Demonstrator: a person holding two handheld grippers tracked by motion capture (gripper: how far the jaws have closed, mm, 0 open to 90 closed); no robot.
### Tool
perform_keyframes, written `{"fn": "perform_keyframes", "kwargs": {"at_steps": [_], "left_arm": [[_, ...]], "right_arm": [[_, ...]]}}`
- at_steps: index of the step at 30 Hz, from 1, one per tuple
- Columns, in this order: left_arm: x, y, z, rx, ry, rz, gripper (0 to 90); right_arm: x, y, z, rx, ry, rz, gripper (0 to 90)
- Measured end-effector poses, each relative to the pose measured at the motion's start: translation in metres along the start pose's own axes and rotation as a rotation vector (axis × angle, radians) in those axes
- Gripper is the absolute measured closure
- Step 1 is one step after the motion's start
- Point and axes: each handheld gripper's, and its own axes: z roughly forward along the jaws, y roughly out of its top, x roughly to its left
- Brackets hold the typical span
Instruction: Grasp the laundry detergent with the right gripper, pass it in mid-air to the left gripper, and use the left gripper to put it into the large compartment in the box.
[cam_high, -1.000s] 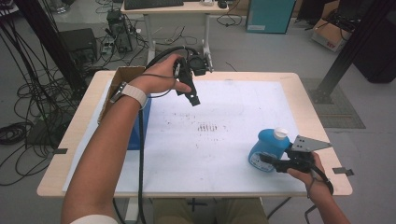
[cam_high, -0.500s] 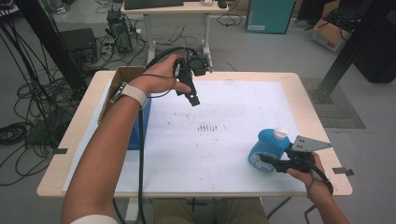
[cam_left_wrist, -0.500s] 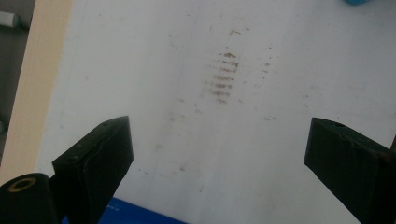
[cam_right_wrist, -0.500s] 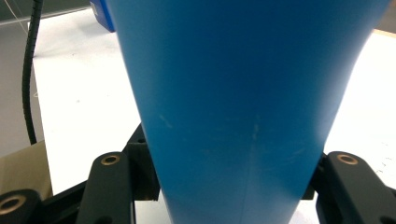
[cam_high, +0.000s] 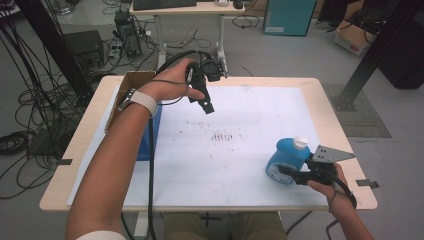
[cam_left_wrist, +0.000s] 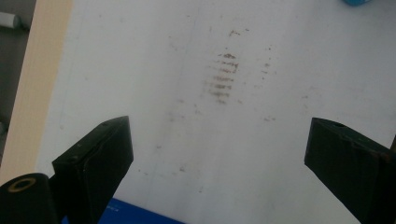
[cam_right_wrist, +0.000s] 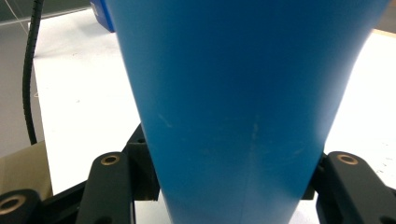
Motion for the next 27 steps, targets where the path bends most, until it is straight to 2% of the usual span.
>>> {"fn": "perform_keyframes", "kwargs": {"at_steps": [15,20,27], "left_arm": [[-0.0006,-0.0004,-0.0004,0.007,0.0,0.008,8.3],[-0.0025,-0.0009,-0.0021,0.002,-0.008,-0.004,8.1],[-0.0065,-0.002,-0.0061,0.0,0.004,0.01,7.9]], "right_arm": [[-0.0001,-0.0001,0.0001,-0.004,0.001,-0.004,42.8],[-0.0004,0.0,-0.0001,-0.002,0.004,-0.009,42.9],[-0.0018,0.0003,-0.0002,0.0,0.01,-0.011,42.9]]}}
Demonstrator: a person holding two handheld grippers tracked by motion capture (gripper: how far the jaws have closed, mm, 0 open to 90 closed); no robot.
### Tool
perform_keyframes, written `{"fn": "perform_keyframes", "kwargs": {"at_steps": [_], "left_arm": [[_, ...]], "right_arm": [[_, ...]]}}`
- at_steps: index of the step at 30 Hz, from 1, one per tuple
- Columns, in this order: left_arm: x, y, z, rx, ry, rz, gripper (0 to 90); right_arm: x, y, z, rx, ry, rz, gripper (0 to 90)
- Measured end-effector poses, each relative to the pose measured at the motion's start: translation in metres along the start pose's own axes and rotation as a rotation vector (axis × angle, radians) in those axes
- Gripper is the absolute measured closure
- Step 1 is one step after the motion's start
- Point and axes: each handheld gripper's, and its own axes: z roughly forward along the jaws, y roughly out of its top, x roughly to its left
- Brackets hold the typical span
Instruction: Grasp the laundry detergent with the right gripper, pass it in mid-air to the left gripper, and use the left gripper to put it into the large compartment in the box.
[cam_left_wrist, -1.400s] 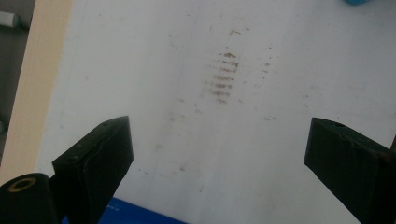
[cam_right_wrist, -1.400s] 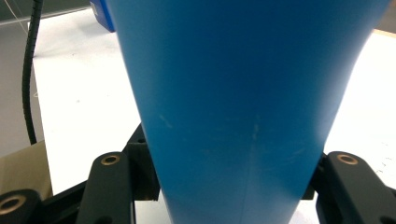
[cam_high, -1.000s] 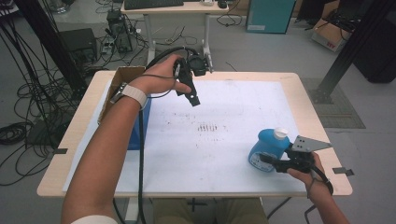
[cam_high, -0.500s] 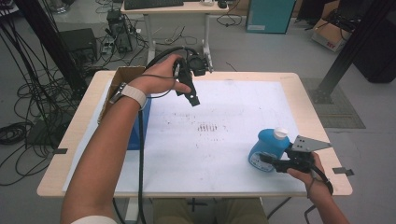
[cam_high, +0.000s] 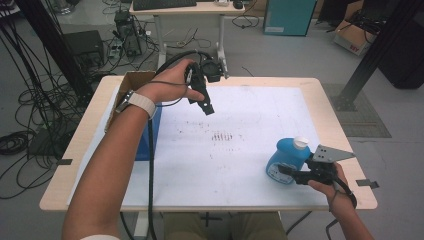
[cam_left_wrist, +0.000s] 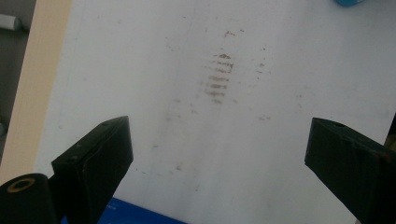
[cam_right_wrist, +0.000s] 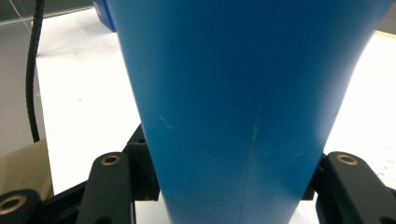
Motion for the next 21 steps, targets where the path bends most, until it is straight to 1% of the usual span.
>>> {"fn": "perform_keyframes", "kwargs": {"at_steps": [2,6,7,9,10,14,15,16,17,18,20,21], "left_arm": [[-0.002,-0.001,-0.001,-0.007,0.003,-0.008,7.9],[-0.005,-0.001,-0.004,-0.004,-0.001,-0.004,7.7],[-0.006,-0.001,-0.005,-0.005,-0.001,0.0,7.6],[-0.009,0.0,-0.007,-0.005,-0.011,-0.006,7.6],[-0.01,0.0,-0.009,-0.009,-0.004,0.003,7.6],[-0.017,0.001,-0.016,-0.016,-0.012,0.008,7.3],[-0.02,0.001,-0.018,-0.018,-0.014,0.009,7.2],[-0.022,0.002,-0.02,-0.017,-0.022,0.009,7.0],[-0.024,0.002,-0.022,-0.027,-0.031,0.009,6.5],[-0.026,0.002,-0.025,-0.038,-0.039,0.007,6.0],[-0.03,0.001,-0.029,-0.053,-0.049,0.007,5.5],[-0.033,0.001,-0.031,-0.056,-0.049,0.01,4.9]], "right_arm": [[0.0,0.0,0.0,0.0,0.001,-0.001,42.9],[-0.001,0.001,0.0,0.003,0.003,0.004,42.9],[-0.002,0.002,0.0,0.004,0.004,0.009,42.9],[-0.004,0.002,-0.001,-0.01,0.002,0.036,42.9],[-0.006,0.003,-0.001,-0.015,0.007,0.036,42.8],[-0.009,0.015,-0.006,-0.036,0.041,0.046,42.8],[-0.009,0.017,-0.007,-0.037,0.05,0.052,42.8],[-0.008,0.022,-0.009,-0.031,0.059,0.071,42.8],[-0.007,0.025,-0.01,-0.027,0.066,0.084,42.8],[-0.008,0.029,-0.01,-0.033,0.073,0.059,42.9],[-0.011,0.035,-0.011,-0.042,0.1,0.037,42.9],[-0.011,0.038,-0.011,-0.041,0.117,0.038,42.8]]}}
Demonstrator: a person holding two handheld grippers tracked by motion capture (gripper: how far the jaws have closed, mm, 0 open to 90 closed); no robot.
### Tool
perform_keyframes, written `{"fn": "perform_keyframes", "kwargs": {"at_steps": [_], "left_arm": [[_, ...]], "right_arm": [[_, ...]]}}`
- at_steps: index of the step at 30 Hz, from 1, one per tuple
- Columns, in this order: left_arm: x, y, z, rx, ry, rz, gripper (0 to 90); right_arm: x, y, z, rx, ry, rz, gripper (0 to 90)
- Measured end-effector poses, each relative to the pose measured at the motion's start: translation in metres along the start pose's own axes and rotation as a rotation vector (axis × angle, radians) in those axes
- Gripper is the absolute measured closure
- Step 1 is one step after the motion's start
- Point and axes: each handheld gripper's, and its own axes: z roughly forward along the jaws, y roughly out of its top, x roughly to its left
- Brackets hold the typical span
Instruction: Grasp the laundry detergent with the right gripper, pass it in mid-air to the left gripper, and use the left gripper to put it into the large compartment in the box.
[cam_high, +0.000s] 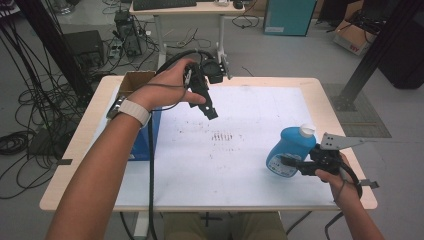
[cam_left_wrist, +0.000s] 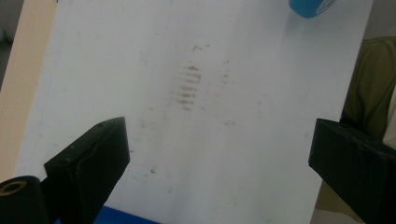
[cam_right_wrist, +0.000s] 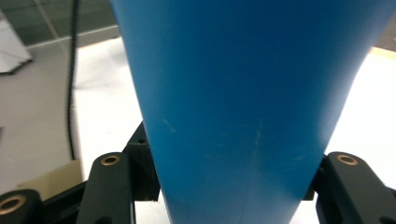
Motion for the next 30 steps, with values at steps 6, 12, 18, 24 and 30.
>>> {"fn": "perform_keyframes", "kwargs": {"at_steps": [6,12,18,24,30], "left_arm": [[-0.021,0.003,-0.011,-0.042,-0.036,0.046,4.4],[-0.045,0.009,-0.019,-0.056,-0.062,0.087,4.3],[-0.065,0.014,-0.023,-0.054,-0.106,0.134,4.3],[-0.075,0.017,-0.025,-0.046,-0.125,0.136,4.2],[-0.079,0.022,-0.026,-0.047,-0.136,0.14,4.4]], "right_arm": [[0.004,0.019,0.0,0.023,0.104,0.012,42.8],[0.012,0.041,0.004,0.03,0.182,-0.03,42.9],[0.018,0.059,0.013,0.046,0.237,-0.073,43.0],[0.024,0.07,0.023,0.067,0.283,-0.116,42.9],[0.028,0.082,0.032,0.087,0.324,-0.155,42.9]]}}
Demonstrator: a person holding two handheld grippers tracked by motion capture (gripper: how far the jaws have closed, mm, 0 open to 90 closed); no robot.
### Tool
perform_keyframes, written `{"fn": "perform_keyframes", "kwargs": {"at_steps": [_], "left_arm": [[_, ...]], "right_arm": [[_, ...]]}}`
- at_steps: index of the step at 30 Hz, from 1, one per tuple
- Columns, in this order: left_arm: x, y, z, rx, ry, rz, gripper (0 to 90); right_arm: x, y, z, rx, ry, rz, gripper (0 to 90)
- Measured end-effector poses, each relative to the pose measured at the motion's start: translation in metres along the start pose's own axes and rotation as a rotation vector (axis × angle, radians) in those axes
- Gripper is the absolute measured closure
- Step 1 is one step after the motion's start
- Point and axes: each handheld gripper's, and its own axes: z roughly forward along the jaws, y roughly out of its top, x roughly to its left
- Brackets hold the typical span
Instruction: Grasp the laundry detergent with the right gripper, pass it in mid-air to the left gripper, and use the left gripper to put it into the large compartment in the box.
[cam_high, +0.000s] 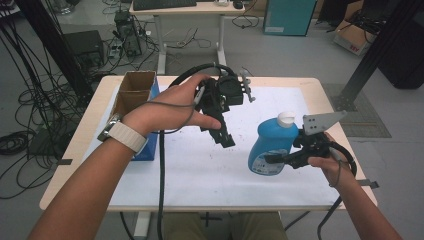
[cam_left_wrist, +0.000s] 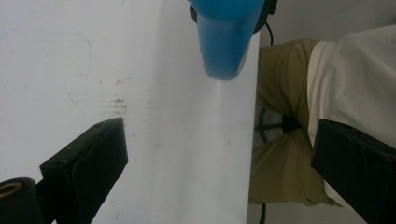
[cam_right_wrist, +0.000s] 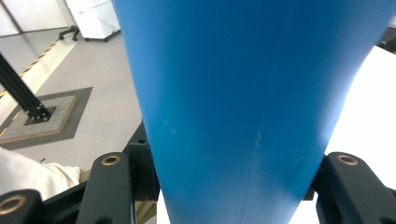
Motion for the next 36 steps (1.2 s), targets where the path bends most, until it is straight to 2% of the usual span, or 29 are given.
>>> {"fn": "perform_keyframes", "kwargs": {"at_steps": [2,3,5,6,7,9,10,13,16,17,20,21,22,23,32,33,34,36], "left_arm": [[-0.001,0.003,-0.001,-0.002,0.002,0.018,4.4],[-0.003,0.003,0.0,-0.014,0.005,0.013,4.4],[-0.003,0.007,0.0,-0.012,0.01,0.037,4.4],[-0.005,0.008,0.0,-0.011,-0.002,0.031,4.4],[-0.005,0.009,0.0,-0.005,0.001,0.043,4.4],[-0.007,0.011,0.001,-0.021,0.0,0.028,4.4],[-0.006,0.012,0.001,-0.013,0.003,0.043,4.4],[-0.006,0.013,0.0,-0.019,0.007,0.05,4.4],[-0.006,0.014,0.0,-0.019,-0.001,0.045,4.4],[-0.006,0.014,-0.001,-0.021,0.011,0.048,4.4],[-0.007,0.014,0.001,-0.03,0.009,0.032,4.4],[-0.006,0.014,0.0,-0.013,-0.001,0.047,4.3],[-0.007,0.014,0.001,-0.025,-0.004,0.031,4.4],[-0.007,0.015,0.0,-0.015,0.008,0.046,4.4],[-0.007,0.014,0.003,-0.008,0.005,0.043,4.4],[-0.008,0.014,0.004,-0.018,0.005,0.028,4.4],[-0.007,0.014,0.004,-0.01,0.009,0.042,4.4],[-0.006,0.014,0.004,-0.007,0.007,0.042,4.5]], "right_arm": [[0.0,0.003,0.003,0.006,0.014,-0.009,42.9],[-0.001,0.005,0.004,0.009,0.02,-0.012,42.9],[-0.001,0.008,0.008,0.015,0.033,-0.024,42.9],[-0.001,0.01,0.01,0.023,0.041,-0.026,42.9],[-0.002,0.011,0.013,0.026,0.045,-0.033,43.0],[-0.002,0.014,0.016,0.037,0.053,-0.034,42.9],[-0.002,0.015,0.018,0.041,0.056,-0.04,43.0],[-0.002,0.018,0.024,0.051,0.072,-0.05,43.0],[-0.002,0.02,0.03,0.054,0.083,-0.06,43.0],[-0.002,0.02,0.032,0.058,0.087,-0.059,42.9],[-0.002,0.022,0.038,0.07,0.094,-0.072,43.0],[-0.002,0.022,0.041,0.075,0.097,-0.075,43.0],[-0.003,0.022,0.042,0.077,0.101,-0.076,43.0],[-0.003,0.023,0.044,0.079,0.105,-0.074,43.0],[-0.001,0.031,0.057,0.086,0.116,-0.106,43.0],[-0.001,0.032,0.058,0.088,0.115,-0.105,43.1],[-0.001,0.032,0.059,0.089,0.113,-0.111,43.1],[0.0,0.033,0.061,0.093,0.1,-0.118,43.1]]}}
